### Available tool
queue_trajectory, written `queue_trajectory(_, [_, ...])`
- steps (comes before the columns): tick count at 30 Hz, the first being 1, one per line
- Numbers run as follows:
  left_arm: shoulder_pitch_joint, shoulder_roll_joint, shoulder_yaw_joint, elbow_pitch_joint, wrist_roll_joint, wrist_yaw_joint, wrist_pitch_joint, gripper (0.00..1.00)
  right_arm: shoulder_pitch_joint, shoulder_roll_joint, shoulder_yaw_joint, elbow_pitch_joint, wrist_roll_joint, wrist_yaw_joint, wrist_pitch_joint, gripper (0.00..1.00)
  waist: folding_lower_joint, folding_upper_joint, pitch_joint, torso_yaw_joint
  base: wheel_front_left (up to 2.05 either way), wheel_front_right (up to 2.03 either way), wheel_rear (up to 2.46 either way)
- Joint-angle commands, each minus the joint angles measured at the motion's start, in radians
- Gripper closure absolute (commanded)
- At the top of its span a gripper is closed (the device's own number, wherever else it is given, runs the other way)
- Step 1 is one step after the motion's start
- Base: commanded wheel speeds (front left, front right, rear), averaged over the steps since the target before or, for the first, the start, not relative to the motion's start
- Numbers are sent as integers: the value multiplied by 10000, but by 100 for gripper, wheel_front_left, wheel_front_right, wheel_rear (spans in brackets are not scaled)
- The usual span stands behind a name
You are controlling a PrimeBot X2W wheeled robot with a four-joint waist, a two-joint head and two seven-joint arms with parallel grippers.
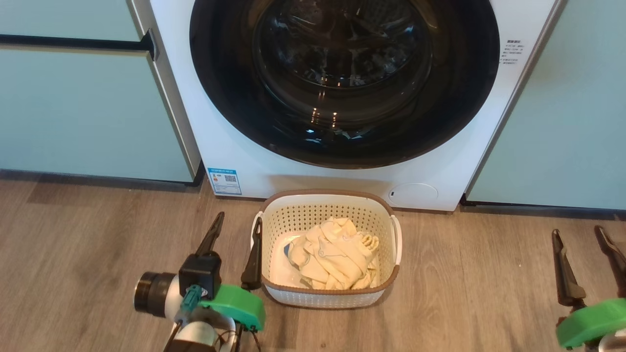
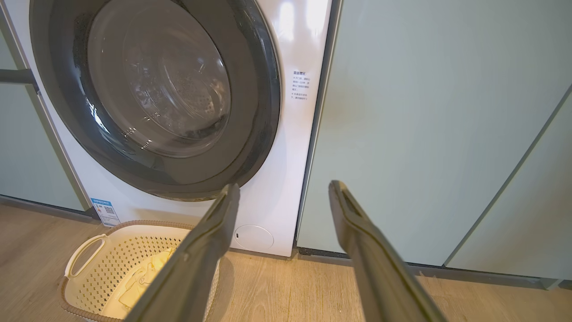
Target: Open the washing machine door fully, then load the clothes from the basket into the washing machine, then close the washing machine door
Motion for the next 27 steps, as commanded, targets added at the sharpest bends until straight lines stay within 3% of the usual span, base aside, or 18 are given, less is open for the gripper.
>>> queue_trajectory(1, [-462, 85, 365, -312, 19, 47, -141, 0, -444, -272, 149, -334, -4, -32, -134, 0, 0, 0, 5, -2, 0, 0, 0])
queue_trajectory(15, [-512, 153, 295, -218, 155, 9, -141, 0, -449, -280, 108, -375, 51, -32, -165, 0, 0, 0, 21, -43, 13, 13, -26])
queue_trajectory(27, [-602, 175, 268, -158, 191, -17, -141, 0, -501, -250, 48, -392, 77, -32, -168, 0, 0, 0, 115, -121, 98, 98, -195])
